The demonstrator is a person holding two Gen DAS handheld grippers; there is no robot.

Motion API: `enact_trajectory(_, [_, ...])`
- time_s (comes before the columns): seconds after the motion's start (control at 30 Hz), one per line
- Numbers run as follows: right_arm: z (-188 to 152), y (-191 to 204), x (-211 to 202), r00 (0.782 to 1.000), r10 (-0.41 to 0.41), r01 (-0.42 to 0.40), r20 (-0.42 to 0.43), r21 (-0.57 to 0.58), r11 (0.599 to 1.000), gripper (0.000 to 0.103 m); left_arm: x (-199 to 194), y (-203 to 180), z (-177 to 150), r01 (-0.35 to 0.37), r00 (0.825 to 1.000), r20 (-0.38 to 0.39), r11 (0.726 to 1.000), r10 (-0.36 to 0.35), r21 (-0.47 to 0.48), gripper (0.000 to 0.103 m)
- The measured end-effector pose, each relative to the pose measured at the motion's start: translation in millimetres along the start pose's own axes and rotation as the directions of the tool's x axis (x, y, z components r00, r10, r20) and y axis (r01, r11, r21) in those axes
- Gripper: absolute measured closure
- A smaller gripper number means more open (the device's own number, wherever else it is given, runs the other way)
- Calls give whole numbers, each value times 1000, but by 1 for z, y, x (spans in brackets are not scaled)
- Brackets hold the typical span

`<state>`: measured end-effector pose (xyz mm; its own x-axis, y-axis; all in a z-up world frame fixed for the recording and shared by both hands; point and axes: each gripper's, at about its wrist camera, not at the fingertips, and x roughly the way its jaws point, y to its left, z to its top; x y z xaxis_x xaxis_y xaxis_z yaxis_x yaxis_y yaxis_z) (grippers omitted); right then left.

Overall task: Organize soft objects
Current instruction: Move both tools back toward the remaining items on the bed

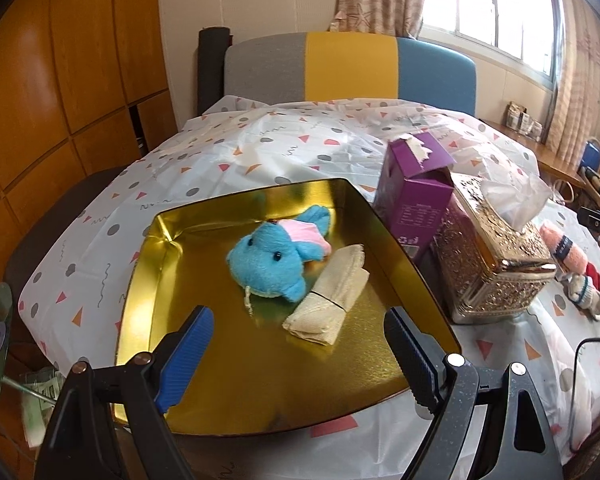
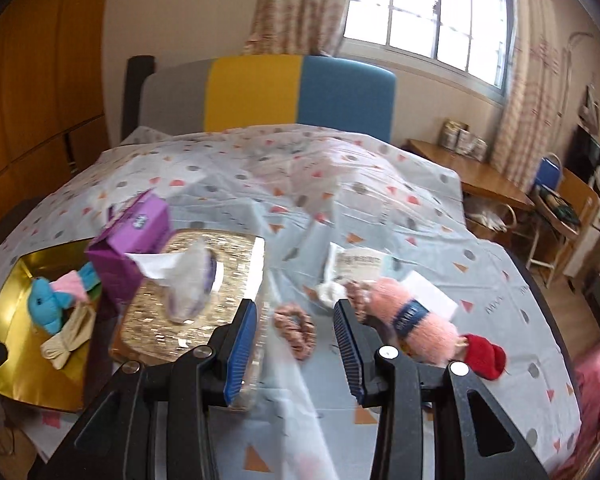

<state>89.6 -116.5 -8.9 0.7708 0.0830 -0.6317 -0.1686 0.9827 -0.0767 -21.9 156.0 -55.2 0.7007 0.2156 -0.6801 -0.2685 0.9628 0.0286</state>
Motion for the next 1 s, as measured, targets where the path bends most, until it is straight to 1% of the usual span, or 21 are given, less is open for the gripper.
enact_trajectory(0.17, [-9,-28,5,999,-46,47,-21,38,998,63,2,-6,-1,16,1000,-9,1000,-16,3,15])
enact_trajectory(0.37, [-23,-54,9,995,-88,90,-44,35,995,61,0,-16,-5,38,999,-10,999,-38,34,15])
enact_trajectory(0.4, [-24,-63,10,994,-101,103,-46,40,994,61,0,-18,-6,47,999,-10,998,-47,39,15])
enact_trajectory(0.5, [-30,-101,16,982,-175,180,-66,91,979,60,-3,-26,-8,72,997,-7,995,-72,65,15])
enact_trajectory(0.6, [-46,-148,23,957,-265,284,-114,197,938,59,-7,-33,-7,95,995,3,992,-96,84,15])
enact_trajectory(0.63, [-53,-163,27,949,-278,307,-148,247,919,59,-8,-35,-6,107,994,5,990,-108,89,15])
enact_trajectory(0.67, [-58,-175,31,943,-274,322,-191,302,897,59,-10,-38,-5,121,993,7,988,-122,97,15])
enact_trajectory(0.73, [-63,-195,32,947,-239,308,-214,407,860,59,-14,-48,-2,141,989,19,982,-144,127,15])
enact_trajectory(0.8, [-65,-199,31,945,-242,316,-221,425,849,59,-17,-61,2,171,984,24,969,-178,176,15])
enact_trajectory(0.87, [-65,-198,31,946,-234,311,-224,426,850,59,-21,-78,9,213,974,21,951,-224,223,16])
enact_trajectory(0.9, [-66,-196,31,947,-229,307,-225,424,852,59,-23,-86,13,236,969,20,941,-248,243,19])
enact_trajectory(0.97, [-64,-192,32,945,-232,311,-231,412,857,59,-28,-108,25,297,950,8,907,-314,298,22])
enact_trajectory(1.0, [-64,-191,32,945,-230,309,-231,410,858,59,-30,-122,33,330,937,0,885,-349,328,27])
